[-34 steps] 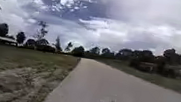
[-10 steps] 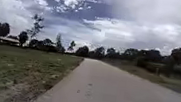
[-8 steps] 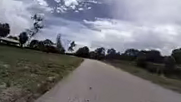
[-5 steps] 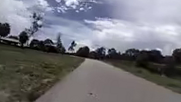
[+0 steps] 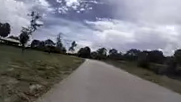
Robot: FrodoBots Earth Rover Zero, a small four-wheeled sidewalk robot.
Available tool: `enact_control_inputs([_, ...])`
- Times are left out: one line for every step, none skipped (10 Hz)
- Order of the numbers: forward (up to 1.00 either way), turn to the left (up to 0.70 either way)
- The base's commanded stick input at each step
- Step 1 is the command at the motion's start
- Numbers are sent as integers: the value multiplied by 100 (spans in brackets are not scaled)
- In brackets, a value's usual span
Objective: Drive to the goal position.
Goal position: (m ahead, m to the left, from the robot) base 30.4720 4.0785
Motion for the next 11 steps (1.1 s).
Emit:
enact_control_inputs([85,-20])
enact_control_inputs([85,-8])
enact_control_inputs([85,0])
enact_control_inputs([85,0])
enact_control_inputs([85,0])
enact_control_inputs([85,0])
enact_control_inputs([85,0])
enact_control_inputs([85,0])
enact_control_inputs([85,0])
enact_control_inputs([85,0])
enact_control_inputs([85,0])
